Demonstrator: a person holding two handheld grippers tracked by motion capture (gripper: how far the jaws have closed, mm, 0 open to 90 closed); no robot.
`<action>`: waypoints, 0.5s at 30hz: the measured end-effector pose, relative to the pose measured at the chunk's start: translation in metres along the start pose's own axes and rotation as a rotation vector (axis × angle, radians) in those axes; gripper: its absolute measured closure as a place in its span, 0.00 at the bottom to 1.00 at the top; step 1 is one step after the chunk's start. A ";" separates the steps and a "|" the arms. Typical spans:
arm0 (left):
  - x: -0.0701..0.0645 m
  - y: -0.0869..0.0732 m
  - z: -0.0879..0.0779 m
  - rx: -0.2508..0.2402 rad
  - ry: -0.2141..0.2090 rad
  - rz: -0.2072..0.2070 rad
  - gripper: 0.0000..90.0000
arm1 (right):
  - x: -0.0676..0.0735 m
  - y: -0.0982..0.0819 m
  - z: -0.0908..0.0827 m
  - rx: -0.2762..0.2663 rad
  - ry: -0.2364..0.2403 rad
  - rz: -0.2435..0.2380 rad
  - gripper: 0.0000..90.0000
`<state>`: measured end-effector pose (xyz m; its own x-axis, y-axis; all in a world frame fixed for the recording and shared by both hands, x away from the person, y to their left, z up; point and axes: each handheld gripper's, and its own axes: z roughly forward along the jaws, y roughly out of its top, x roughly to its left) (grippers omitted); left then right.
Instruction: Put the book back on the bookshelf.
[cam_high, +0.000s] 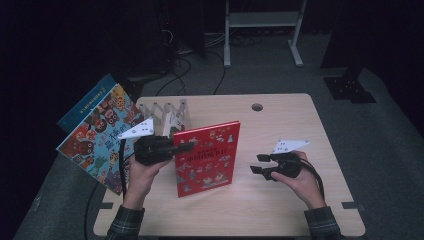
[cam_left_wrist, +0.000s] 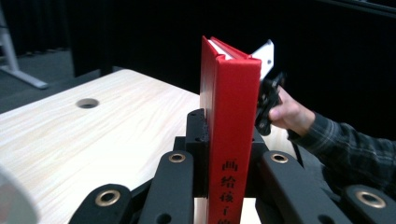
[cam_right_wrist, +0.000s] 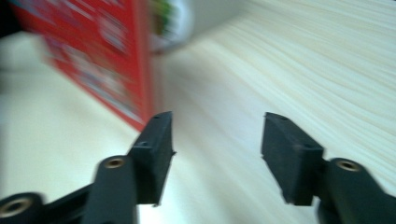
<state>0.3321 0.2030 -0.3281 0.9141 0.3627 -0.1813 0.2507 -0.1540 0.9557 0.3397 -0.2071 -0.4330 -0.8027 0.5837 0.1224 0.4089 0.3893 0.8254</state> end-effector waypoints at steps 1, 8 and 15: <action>0.000 0.000 -0.004 -0.004 0.010 -0.001 0.88 | -0.003 -0.004 0.002 0.006 -0.041 0.009 0.42; 0.000 0.001 -0.035 -0.017 0.088 -0.014 0.88 | -0.028 -0.033 0.012 0.084 -0.225 0.129 0.34; -0.004 -0.002 -0.071 -0.036 0.160 -0.018 0.88 | -0.041 -0.051 0.021 0.188 -0.302 0.187 0.30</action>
<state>0.3053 0.2666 -0.3132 0.8467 0.5069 -0.1619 0.2520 -0.1140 0.9610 0.3609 -0.2360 -0.4912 -0.5548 0.8290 0.0705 0.6305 0.3636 0.6858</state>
